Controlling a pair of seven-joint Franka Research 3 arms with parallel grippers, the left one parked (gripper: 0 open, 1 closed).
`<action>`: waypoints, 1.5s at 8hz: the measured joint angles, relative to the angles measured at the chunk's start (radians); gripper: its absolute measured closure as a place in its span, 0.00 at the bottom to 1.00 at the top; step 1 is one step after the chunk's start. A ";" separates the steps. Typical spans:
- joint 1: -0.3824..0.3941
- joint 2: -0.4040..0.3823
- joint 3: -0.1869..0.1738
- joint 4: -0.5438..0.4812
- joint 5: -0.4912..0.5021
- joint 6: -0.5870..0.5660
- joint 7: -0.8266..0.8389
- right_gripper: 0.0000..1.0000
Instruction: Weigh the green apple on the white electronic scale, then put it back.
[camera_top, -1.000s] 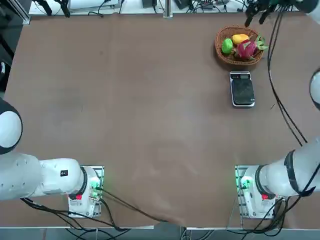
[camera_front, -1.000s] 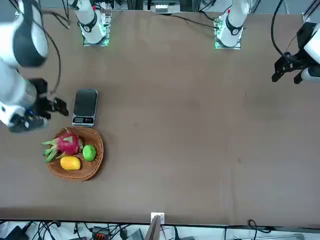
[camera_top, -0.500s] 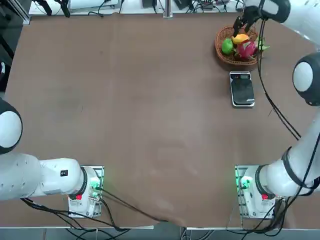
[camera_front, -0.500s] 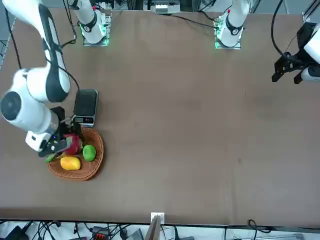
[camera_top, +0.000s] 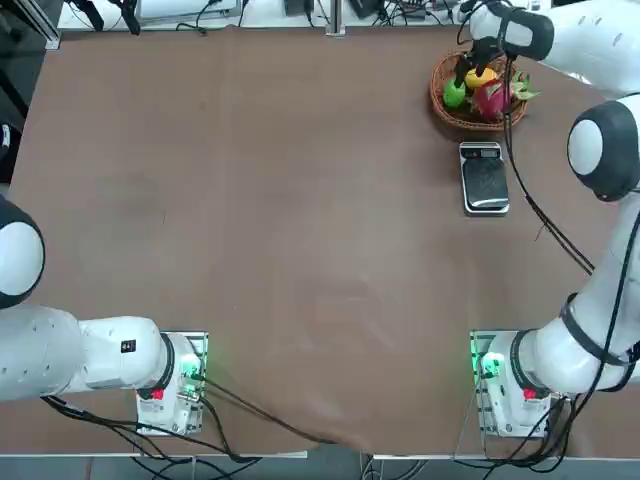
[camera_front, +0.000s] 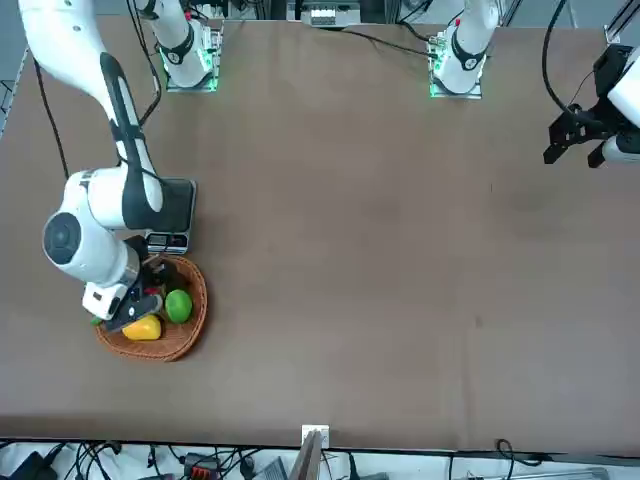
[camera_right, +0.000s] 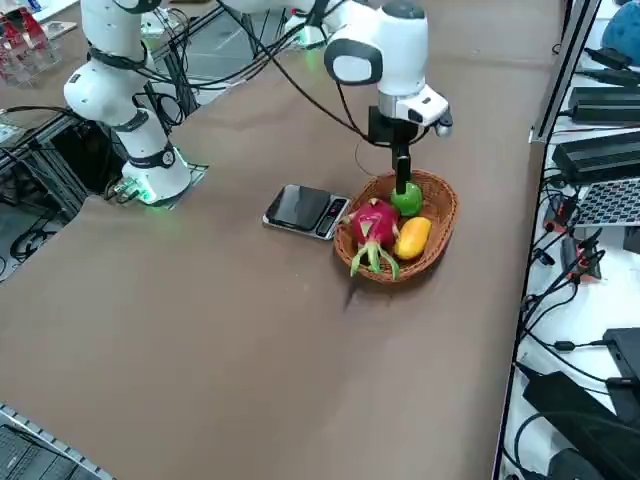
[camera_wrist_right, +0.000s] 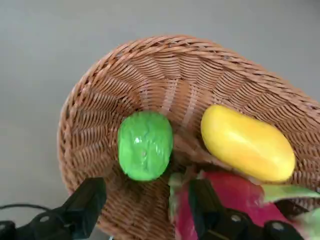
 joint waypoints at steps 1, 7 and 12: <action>0.000 0.019 0.006 0.000 0.000 0.029 -0.001 0.01; 0.002 0.078 0.026 0.001 0.000 0.125 -0.002 0.01; 0.002 0.115 0.026 0.001 0.000 0.189 -0.006 0.07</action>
